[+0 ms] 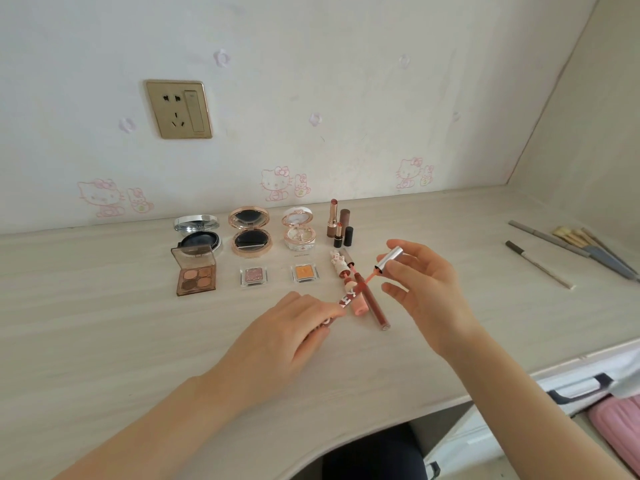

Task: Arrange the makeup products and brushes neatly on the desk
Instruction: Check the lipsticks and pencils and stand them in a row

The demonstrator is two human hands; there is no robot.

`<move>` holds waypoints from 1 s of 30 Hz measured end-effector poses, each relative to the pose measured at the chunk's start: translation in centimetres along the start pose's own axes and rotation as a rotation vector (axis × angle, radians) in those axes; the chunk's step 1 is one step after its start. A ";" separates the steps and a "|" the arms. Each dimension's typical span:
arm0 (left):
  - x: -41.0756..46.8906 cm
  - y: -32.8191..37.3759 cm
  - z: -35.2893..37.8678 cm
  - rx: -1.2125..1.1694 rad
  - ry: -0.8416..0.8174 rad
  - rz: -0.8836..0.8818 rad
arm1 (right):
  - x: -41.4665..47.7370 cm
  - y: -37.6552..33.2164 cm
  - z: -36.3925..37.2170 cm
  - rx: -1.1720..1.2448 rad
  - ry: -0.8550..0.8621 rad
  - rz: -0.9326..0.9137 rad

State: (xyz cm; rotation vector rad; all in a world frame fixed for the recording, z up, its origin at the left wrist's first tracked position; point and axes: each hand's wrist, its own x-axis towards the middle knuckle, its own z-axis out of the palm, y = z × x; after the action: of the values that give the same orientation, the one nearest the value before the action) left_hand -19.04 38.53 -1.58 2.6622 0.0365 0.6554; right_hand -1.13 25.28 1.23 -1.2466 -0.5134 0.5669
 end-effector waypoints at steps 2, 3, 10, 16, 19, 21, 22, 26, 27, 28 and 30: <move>0.5 0.5 0.4 0.027 -0.029 0.051 | 0.4 -0.5 -1.0 -0.018 -0.030 0.020; 0.9 0.8 0.6 0.033 -0.034 0.073 | 0.5 -0.8 -1.4 -0.033 -0.039 0.023; 4.0 3.5 2.9 0.042 -0.101 0.165 | 2.4 -2.3 -3.8 -0.118 -0.016 0.042; 6.2 4.7 5.1 0.146 -0.154 0.196 | 4.3 -2.9 -5.1 -0.284 -0.050 0.099; 6.9 4.7 5.9 0.201 -0.154 0.178 | 5.3 -2.9 -5.3 -0.413 -0.058 0.103; 7.2 4.7 6.4 0.243 -0.129 0.167 | 6.1 -2.8 -5.2 -0.510 -0.068 0.100; 7.3 4.6 6.6 0.262 -0.107 0.165 | 6.5 -2.6 -5.1 -0.547 -0.076 0.099; 7.5 4.0 7.1 0.286 -0.019 0.161 | 8.0 -1.8 -4.3 -0.630 -0.116 0.102; 7.6 3.8 7.2 0.286 -0.014 0.161 | 8.4 -1.5 -4.0 -0.644 -0.127 0.105; 7.6 3.6 7.3 0.284 -0.016 0.159 | 8.7 -1.3 -3.8 -0.662 -0.141 0.108; 7.6 3.3 7.4 0.271 -0.025 0.144 | 9.3 -0.9 -3.4 -0.704 -0.171 0.112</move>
State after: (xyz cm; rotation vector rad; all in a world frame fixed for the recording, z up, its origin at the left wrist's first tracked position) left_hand -9.15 33.67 -2.97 2.9551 -0.0794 0.7056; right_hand 8.22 28.67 1.83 -1.9129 -0.8325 0.6118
